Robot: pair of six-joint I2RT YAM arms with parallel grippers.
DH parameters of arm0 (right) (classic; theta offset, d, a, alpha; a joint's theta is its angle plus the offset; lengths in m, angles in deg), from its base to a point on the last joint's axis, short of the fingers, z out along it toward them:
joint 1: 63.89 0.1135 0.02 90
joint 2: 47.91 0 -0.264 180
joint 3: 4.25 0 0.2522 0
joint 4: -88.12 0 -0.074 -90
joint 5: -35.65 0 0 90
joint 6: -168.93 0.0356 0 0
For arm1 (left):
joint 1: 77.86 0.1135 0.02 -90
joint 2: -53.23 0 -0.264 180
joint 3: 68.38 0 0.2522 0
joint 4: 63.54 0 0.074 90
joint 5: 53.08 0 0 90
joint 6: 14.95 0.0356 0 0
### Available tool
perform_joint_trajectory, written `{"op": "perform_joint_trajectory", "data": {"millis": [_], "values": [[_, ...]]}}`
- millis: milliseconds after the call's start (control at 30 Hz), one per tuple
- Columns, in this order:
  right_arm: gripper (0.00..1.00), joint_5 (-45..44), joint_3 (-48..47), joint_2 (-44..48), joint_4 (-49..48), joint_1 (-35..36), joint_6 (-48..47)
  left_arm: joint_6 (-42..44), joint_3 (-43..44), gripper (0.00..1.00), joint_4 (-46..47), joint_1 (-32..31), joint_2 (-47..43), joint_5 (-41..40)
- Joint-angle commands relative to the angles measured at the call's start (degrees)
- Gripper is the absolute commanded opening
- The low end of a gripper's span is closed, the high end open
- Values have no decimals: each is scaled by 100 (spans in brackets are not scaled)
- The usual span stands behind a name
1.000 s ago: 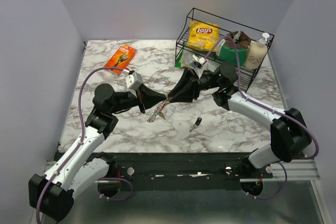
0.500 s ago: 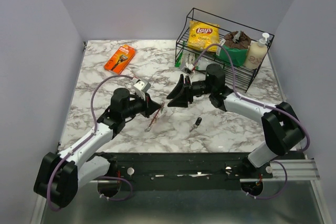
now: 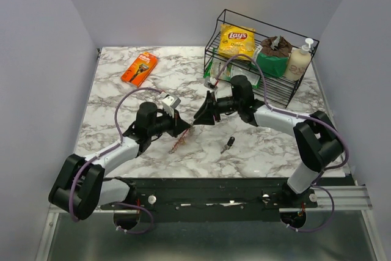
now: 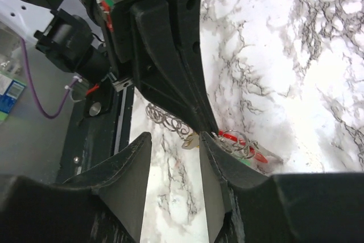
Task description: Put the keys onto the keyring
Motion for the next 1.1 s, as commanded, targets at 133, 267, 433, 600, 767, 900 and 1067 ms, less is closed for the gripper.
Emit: {"op": "perform_joint_trajectory", "data": {"millis": [133, 267, 433, 600, 767, 900, 1067], "values": [[34, -86, -263, -439, 466, -58, -401, 145, -231, 0, 1066, 12, 306, 929], [31, -25, -343, -553, 616, -58, -490, 171, -283, 0, 1233, 12, 367, 1087], [27, -86, -369, -597, 748, -58, -534, 109, -354, 0, 1453, 21, 464, 1193], [24, -86, -273, -492, 844, -76, -613, 109, -371, 0, 1409, 12, 455, 1123], [24, -104, -228, -413, 1002, -67, -622, 153, -336, 0, 1295, 12, 446, 930], [25, -191, -158, -325, 1117, -67, -622, 118, -266, 0, 1242, 12, 604, 780], [28, -95, -18, -228, 1152, -75, -455, -92, -187, 0, 1444, 12, 894, 727]]}}
